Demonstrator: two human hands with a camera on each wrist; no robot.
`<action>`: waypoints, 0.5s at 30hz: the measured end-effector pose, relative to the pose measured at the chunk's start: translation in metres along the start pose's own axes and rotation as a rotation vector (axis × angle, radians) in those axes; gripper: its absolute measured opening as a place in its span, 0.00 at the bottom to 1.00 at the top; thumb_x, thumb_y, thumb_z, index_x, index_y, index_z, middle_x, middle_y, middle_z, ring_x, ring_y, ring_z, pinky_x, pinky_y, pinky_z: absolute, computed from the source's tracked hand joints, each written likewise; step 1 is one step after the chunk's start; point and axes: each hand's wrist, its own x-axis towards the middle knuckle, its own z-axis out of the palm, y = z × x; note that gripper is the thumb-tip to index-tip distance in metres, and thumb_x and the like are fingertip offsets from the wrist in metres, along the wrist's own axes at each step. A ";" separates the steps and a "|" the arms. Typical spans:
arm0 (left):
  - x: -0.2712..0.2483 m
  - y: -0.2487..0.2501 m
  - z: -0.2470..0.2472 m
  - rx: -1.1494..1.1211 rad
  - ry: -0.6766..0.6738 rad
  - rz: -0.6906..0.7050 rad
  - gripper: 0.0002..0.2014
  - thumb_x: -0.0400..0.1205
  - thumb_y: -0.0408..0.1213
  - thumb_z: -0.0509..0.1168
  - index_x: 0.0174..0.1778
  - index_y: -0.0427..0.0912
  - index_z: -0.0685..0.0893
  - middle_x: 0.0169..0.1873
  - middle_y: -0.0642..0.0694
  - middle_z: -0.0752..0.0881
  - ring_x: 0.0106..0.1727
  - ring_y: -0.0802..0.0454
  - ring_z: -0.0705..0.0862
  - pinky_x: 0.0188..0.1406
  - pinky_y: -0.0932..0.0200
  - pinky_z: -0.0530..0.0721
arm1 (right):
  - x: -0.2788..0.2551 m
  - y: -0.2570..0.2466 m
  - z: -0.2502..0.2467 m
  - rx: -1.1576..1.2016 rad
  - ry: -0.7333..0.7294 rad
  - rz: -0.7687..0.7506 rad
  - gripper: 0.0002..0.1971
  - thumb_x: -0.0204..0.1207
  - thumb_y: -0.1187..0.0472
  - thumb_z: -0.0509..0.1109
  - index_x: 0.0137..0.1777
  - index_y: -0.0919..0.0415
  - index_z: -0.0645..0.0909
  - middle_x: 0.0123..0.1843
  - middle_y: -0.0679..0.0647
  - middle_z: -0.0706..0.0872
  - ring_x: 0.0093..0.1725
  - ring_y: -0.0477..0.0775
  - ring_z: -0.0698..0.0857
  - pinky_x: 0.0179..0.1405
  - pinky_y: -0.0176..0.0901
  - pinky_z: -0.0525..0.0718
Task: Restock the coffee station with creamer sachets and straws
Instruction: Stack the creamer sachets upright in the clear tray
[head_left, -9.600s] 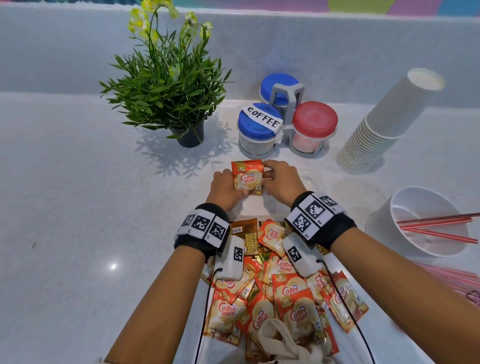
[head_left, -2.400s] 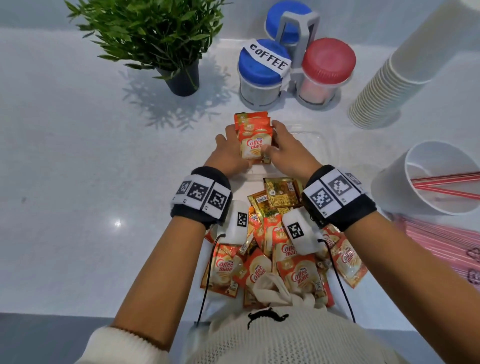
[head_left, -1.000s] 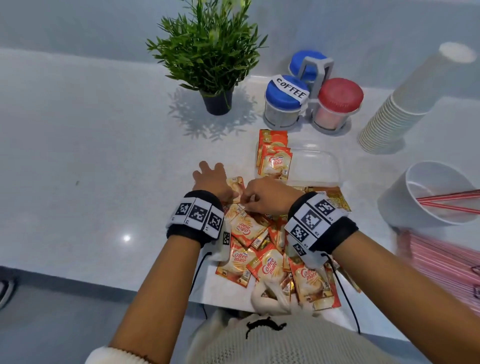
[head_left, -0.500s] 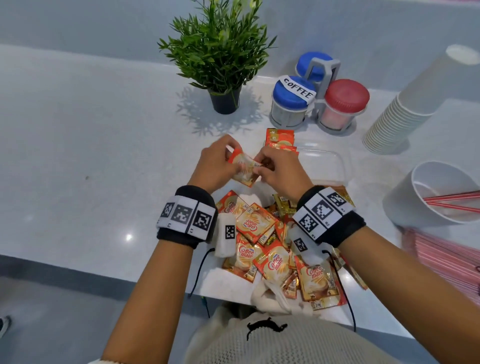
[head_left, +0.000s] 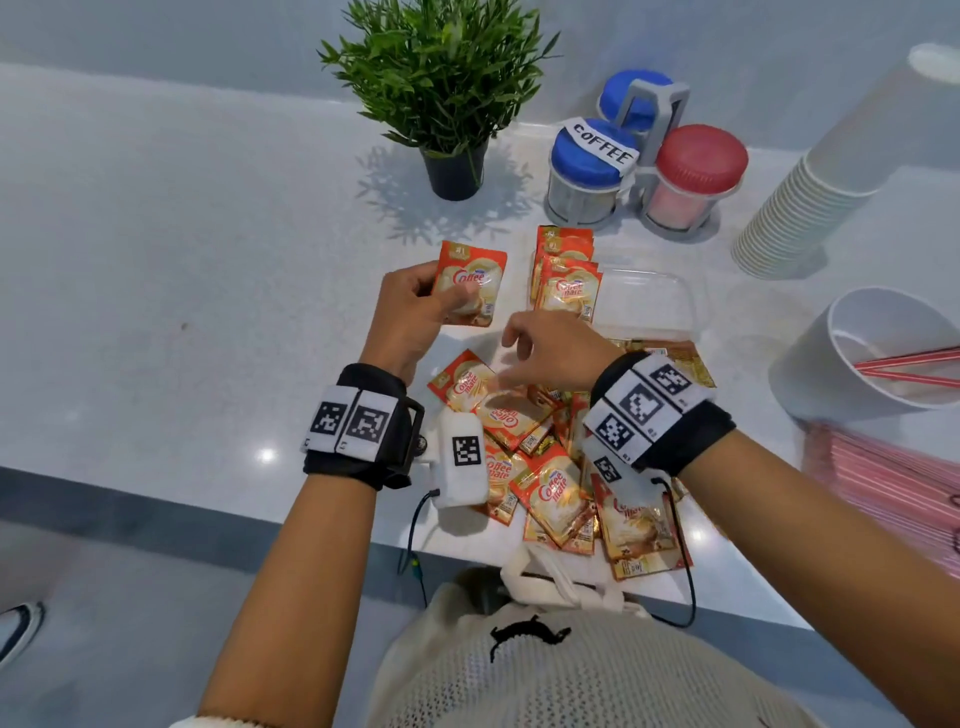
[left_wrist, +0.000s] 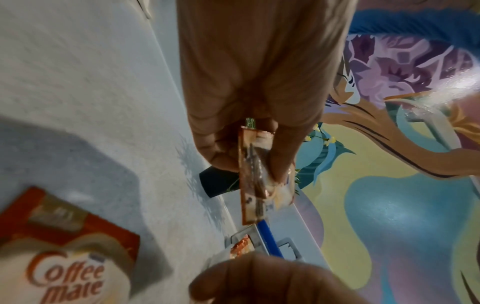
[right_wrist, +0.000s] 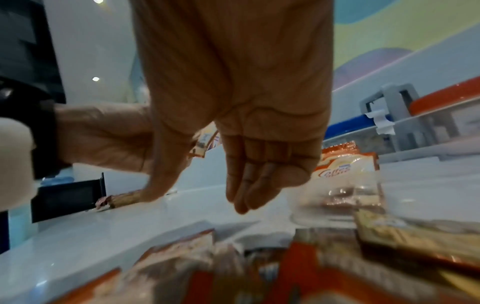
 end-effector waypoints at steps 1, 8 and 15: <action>-0.002 -0.001 0.000 0.007 -0.004 -0.011 0.09 0.79 0.26 0.65 0.55 0.34 0.83 0.40 0.44 0.86 0.37 0.54 0.86 0.43 0.61 0.88 | -0.004 -0.001 0.003 -0.065 -0.057 0.019 0.30 0.64 0.47 0.78 0.62 0.61 0.74 0.50 0.50 0.77 0.48 0.51 0.77 0.44 0.42 0.73; -0.012 -0.014 -0.002 0.022 0.007 -0.068 0.06 0.83 0.30 0.61 0.53 0.38 0.81 0.39 0.48 0.85 0.39 0.56 0.84 0.34 0.73 0.84 | -0.004 0.006 0.021 -0.100 -0.090 0.032 0.29 0.63 0.57 0.81 0.59 0.60 0.70 0.53 0.58 0.80 0.50 0.57 0.80 0.48 0.49 0.80; -0.018 -0.018 -0.005 0.026 0.071 -0.103 0.07 0.84 0.29 0.59 0.52 0.39 0.81 0.42 0.44 0.85 0.40 0.54 0.84 0.36 0.70 0.85 | -0.002 0.013 0.002 0.044 0.164 -0.022 0.07 0.73 0.73 0.64 0.38 0.62 0.75 0.41 0.55 0.80 0.38 0.48 0.77 0.37 0.36 0.74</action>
